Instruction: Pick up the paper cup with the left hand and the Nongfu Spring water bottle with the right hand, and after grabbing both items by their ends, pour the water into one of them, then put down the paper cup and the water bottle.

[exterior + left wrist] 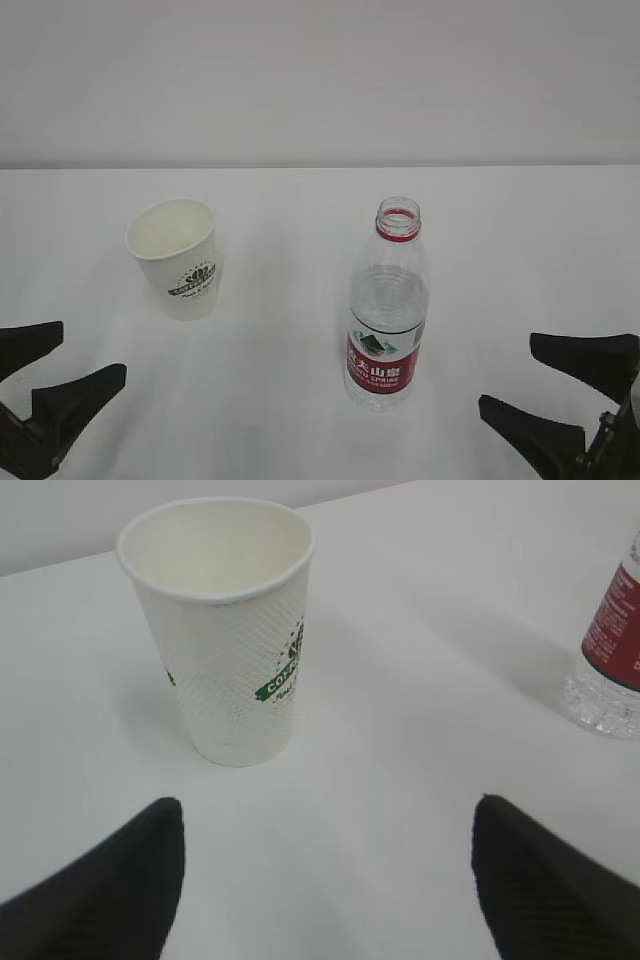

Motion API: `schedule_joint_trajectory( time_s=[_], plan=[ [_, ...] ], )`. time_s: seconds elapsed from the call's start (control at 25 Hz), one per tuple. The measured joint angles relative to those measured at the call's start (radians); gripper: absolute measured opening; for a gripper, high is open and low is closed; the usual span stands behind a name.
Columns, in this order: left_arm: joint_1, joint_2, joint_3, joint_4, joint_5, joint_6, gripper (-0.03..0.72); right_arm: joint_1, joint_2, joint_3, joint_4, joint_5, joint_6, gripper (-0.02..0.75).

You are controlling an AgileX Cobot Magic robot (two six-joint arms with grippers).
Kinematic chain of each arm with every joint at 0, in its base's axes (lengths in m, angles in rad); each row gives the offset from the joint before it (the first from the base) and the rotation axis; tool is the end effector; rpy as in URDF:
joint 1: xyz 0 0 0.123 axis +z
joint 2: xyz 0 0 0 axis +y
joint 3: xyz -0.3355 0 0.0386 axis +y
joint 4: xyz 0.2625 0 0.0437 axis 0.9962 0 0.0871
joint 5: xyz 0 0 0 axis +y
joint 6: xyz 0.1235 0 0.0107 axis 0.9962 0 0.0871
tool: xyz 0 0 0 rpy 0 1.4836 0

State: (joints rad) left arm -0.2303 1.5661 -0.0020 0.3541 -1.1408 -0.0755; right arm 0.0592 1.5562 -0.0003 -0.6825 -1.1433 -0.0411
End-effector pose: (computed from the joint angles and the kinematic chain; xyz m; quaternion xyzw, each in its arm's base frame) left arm 0.1785 -0.0820 0.1548 0.2142 0.7885 -0.1738 0.5498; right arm 0.1691 0.0813 0.1549 -0.3283 0.7500 0.1714 0.5481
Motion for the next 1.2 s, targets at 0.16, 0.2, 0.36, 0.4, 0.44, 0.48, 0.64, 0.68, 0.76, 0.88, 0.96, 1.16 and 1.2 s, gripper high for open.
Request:
schedule_joint_trajectory(
  time_s=[0.16, 0.2, 0.36, 0.4, 0.44, 0.48, 0.64, 0.68, 0.76, 0.88, 0.96, 1.16, 1.2],
  plan=[
    [0.000, 0.000, 0.000, 0.000, 0.000, 0.000, 0.673, 0.000, 0.000, -0.005, -0.004, 0.000, 0.013, 0.634],
    [0.000, 0.000, 0.000, 0.000, 0.000, 0.000, 0.673, 0.000, 0.000, -0.007, -0.007, 0.000, 0.013, 0.634],
    [0.000, 0.000, 0.000, 0.000, 0.000, 0.002, 0.673, 0.000, 0.000, -0.014, -0.022, 0.000, 0.015, 0.634],
    [0.000, 0.000, 0.000, 0.000, 0.000, 0.002, 0.673, 0.000, 0.000, -0.017, -0.024, -0.002, 0.015, 0.634],
    [0.000, 0.000, 0.000, 0.000, 0.000, 0.002, 0.673, 0.000, 0.000, -0.022, -0.025, -0.002, 0.015, 0.634],
    [0.000, 0.000, 0.000, 0.000, 0.000, 0.002, 0.672, 0.000, 0.000, -0.027, -0.025, -0.002, 0.015, 0.634],
    [0.000, 0.000, 0.000, 0.000, 0.000, 0.002, 0.671, 0.000, 0.023, -0.039, -0.025, -0.002, 0.015, 0.634],
    [0.000, 0.000, 0.000, 0.000, -0.002, 0.002, 0.669, 0.000, 0.041, -0.044, -0.025, -0.002, 0.010, 0.634],
    [0.000, 0.000, 0.000, 0.000, -0.002, 0.002, 0.664, 0.000, 0.080, -0.045, -0.025, -0.002, 0.001, 0.634],
    [0.000, 0.000, 0.000, 0.000, -0.002, 0.002, 0.653, 0.000, 0.132, -0.053, -0.026, -0.002, -0.012, 0.634],
    [0.000, 0.000, 0.000, 0.000, -0.002, 0.002, 0.645, 0.000, 0.153, -0.072, -0.038, -0.002, -0.013, 0.634],
    [0.000, 0.000, 0.000, -0.003, -0.002, 0.002, 0.630, 0.000, 0.167, -0.121, -0.052, -0.002, -0.014, 0.634],
    [0.000, 0.000, 0.000, -0.003, -0.002, 0.002, 0.624, 0.000, 0.167, -0.132, -0.054, -0.002, -0.014, 0.634]
  ],
)
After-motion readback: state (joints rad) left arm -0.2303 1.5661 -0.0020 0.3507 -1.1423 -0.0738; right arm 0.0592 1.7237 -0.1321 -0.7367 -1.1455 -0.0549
